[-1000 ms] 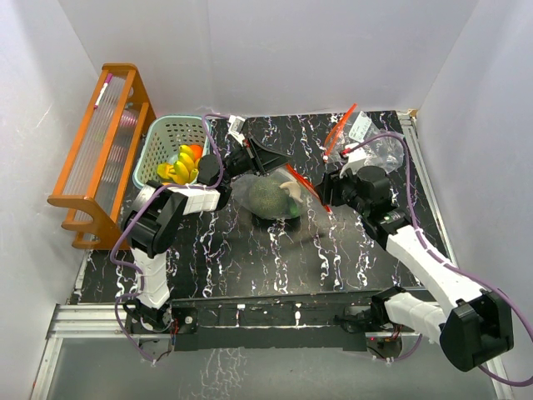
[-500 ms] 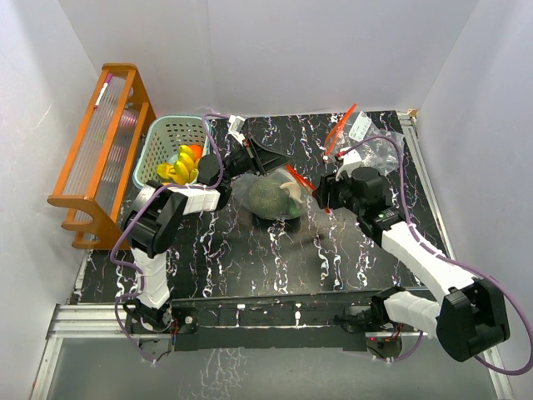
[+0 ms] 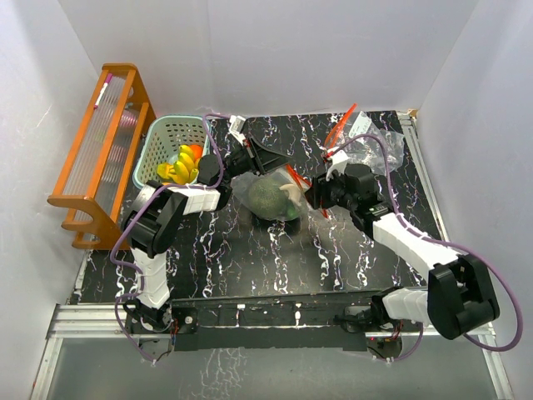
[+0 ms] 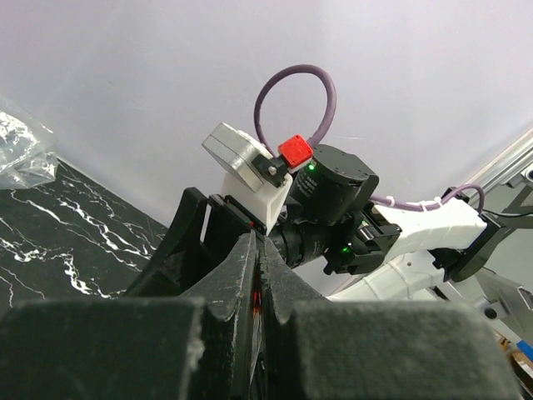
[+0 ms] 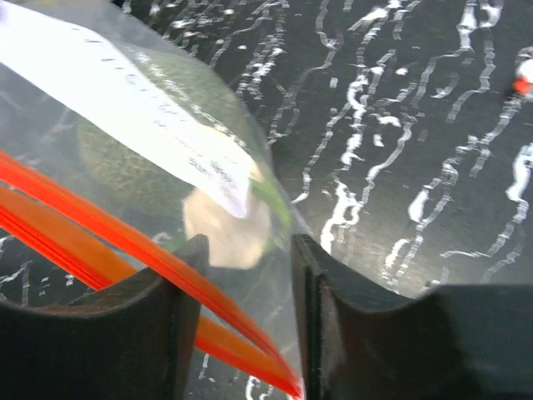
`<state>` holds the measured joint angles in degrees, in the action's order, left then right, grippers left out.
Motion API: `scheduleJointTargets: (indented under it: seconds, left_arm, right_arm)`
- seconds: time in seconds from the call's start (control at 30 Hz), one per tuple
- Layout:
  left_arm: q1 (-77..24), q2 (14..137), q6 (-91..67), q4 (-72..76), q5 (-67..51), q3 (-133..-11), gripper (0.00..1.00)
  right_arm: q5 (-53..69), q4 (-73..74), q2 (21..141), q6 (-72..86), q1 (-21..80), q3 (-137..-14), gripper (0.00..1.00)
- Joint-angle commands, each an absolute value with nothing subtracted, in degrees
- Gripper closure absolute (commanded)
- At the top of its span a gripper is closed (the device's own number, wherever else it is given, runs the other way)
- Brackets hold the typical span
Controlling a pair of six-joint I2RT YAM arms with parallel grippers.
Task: Open the zip-top bag and remove the fake food
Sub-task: Open the zipper of the food storage bag at the center of the board.
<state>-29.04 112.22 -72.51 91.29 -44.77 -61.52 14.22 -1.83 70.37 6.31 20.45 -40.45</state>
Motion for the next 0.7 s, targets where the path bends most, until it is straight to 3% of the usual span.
scheduleJointTargets:
  seconds: [0.0, 0.1, 0.3, 0.4, 0.67]
  left_arm:
    - [-30.0, 111.9, -73.4, 98.3, -46.3, -64.3, 1.0]
    - [-30.9, 112.6, -72.9, 95.3, -49.4, -66.4, 1.0]
    - [-32.5, 112.2, -67.9, 87.2, -50.2, -69.3, 0.96]
    - [-32.4, 111.7, -65.4, 83.2, -49.0, -70.4, 0.58]
    - [-32.6, 110.2, -64.2, 80.9, -50.1, -70.8, 0.2]
  right_arm:
    - [25.2, -8.7, 71.5, 3.7, 20.3, -44.4, 0.63]
    - [26.1, -8.0, 69.2, 4.9, 20.3, -45.8, 0.91]
    - [21.1, -2.9, 59.4, 8.1, 20.3, -47.2, 0.92]
    - [18.0, 3.2, 59.3, 8.0, 20.2, -51.1, 0.92]
    - [14.5, 9.3, 59.9, 8.4, 20.0, -55.2, 0.92]
